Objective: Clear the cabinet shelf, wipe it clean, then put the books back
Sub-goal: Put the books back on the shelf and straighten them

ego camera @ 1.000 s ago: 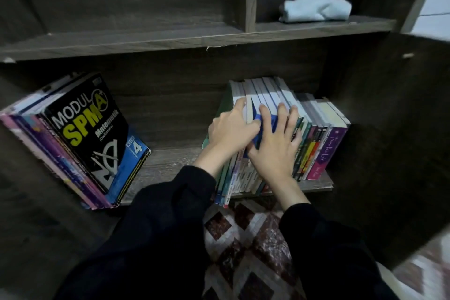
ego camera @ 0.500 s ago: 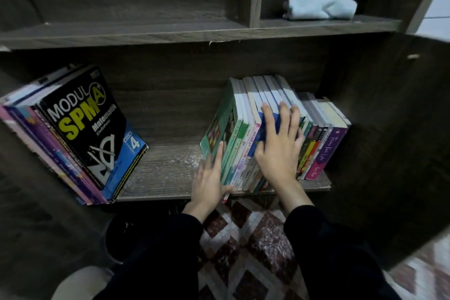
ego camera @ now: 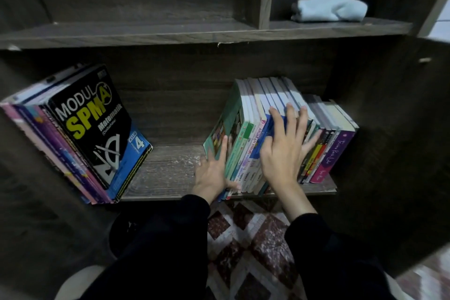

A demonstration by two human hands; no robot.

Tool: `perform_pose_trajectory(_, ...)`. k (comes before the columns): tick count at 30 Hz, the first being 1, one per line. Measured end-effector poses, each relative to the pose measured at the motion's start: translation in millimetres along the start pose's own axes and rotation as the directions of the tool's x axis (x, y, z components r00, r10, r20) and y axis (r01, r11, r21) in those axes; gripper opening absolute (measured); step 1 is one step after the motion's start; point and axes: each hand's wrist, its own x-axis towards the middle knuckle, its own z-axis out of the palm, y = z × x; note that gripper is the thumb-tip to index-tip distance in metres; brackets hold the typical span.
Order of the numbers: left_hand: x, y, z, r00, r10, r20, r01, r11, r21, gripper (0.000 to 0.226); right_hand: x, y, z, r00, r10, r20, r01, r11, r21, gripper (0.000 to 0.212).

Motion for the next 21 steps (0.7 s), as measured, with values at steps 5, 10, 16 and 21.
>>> perform_pose_trajectory(5, -8.8, -8.9, 6.0, 0.991, 0.038, 0.130, 0.026, 0.891, -0.454, 0.124, -6.2, -24.1, 1.6, 0.963, -0.269, 0.028, 0.269, 0.963, -0.017, 0.053)
perform_pose_trajectory(10, -44.4, -27.7, -35.6, 0.995, 0.046, 0.093, 0.028, 0.747, -0.665, 0.079, -9.2, -33.8, 14.8, 0.968, -0.230, 0.098, 0.241, 0.964, -0.114, 0.066)
perform_pose_trajectory(16, -71.2, -106.4, -114.9, 0.864, -0.198, -0.463, 0.139, 0.978, -0.158, 0.069, -9.9, -34.1, 17.8, 0.975, -0.210, 0.066, 0.217, 0.968, -0.129, 0.056)
perform_pose_trajectory(21, -88.8, -163.7, -146.1, 0.668, -0.325, -0.670, 0.410, 0.912, -0.033, 0.088, -10.6, -34.6, 18.8, 0.977, -0.205, 0.063, 0.211, 0.970, -0.122, 0.055)
